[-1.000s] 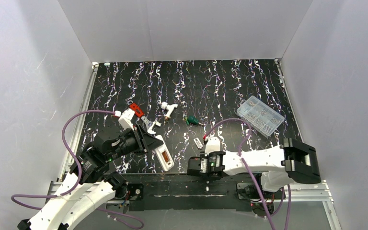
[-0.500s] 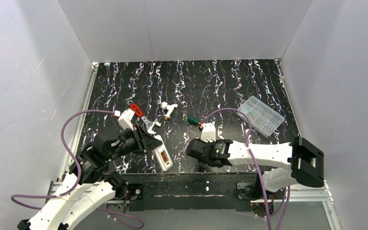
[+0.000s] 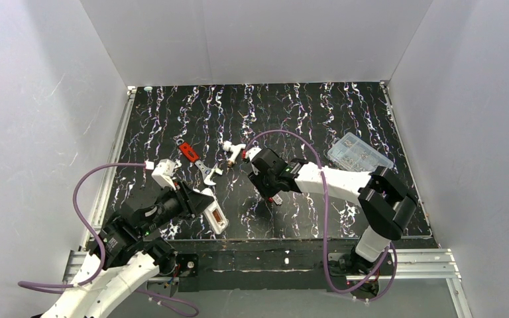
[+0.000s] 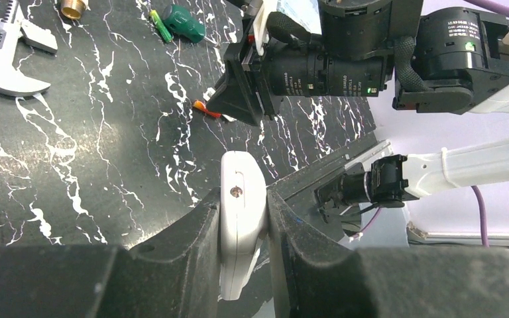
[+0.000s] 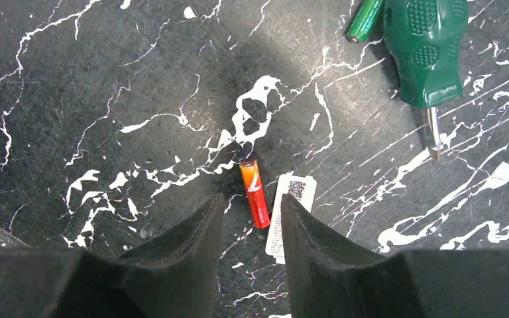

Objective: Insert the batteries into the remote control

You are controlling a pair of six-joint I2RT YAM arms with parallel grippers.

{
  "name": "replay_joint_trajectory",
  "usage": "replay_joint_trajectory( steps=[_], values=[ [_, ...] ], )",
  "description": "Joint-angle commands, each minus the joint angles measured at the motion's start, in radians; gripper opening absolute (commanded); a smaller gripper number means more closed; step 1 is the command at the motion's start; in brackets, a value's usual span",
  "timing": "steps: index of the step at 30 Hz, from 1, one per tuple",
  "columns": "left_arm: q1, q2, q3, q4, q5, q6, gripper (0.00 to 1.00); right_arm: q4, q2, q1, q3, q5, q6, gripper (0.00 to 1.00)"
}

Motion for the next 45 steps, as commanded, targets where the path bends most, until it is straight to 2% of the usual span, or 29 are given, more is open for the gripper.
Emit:
replay_joint_trajectory(
  steps=[1,10,30,42,45],
  values=[
    [-0.003,0.014,0.012,0.057,-0.013,0.027,0.00,0.036,0.018,-0.014,-0.002,-0.038,-0.044,0.44],
    [-0.003,0.032,0.010,0.067,-0.003,0.022,0.00,0.039,0.049,-0.017,-0.005,-0.102,-0.053,0.42],
    [-0.002,0.014,0.010,0.051,-0.038,0.034,0.00,0.030,0.094,-0.017,-0.010,-0.076,-0.061,0.38],
    [-0.002,0.019,0.021,0.045,-0.043,0.013,0.00,0.041,0.068,-0.003,-0.044,-0.134,-0.023,0.31],
    [-0.002,0.012,0.023,0.035,-0.048,0.013,0.00,0.038,0.051,0.009,-0.062,-0.128,-0.009,0.33]
  ],
)
